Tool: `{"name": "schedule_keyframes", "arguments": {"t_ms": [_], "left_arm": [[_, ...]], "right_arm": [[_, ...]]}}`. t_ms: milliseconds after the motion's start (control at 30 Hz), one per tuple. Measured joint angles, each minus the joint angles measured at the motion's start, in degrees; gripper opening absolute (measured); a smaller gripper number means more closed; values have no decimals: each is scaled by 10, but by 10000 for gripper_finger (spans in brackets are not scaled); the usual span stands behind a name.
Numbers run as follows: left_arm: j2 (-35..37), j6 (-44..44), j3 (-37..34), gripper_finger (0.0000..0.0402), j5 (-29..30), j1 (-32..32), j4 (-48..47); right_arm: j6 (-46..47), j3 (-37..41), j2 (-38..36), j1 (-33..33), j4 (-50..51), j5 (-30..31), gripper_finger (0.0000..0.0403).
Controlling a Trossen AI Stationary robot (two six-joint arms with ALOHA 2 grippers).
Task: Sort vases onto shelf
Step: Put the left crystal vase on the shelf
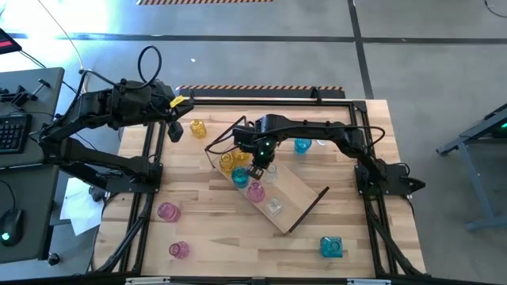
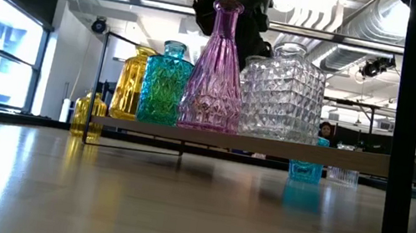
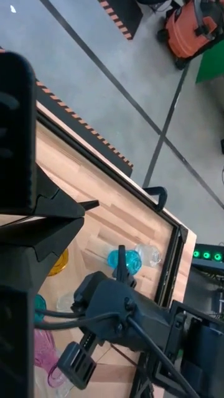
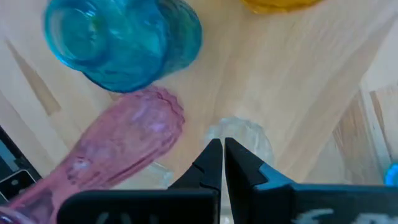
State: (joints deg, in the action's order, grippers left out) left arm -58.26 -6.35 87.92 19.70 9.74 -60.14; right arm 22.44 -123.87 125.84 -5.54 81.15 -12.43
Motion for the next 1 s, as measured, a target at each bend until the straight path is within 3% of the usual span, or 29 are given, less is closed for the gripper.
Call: {"name": "schedule_keyframes", "arguments": {"t_ms": [1000], "left_arm": [[13,0,0,0,-1,0,-3]], "right_arm": [[-7,0,30,-6,-23,-3,0]]}}
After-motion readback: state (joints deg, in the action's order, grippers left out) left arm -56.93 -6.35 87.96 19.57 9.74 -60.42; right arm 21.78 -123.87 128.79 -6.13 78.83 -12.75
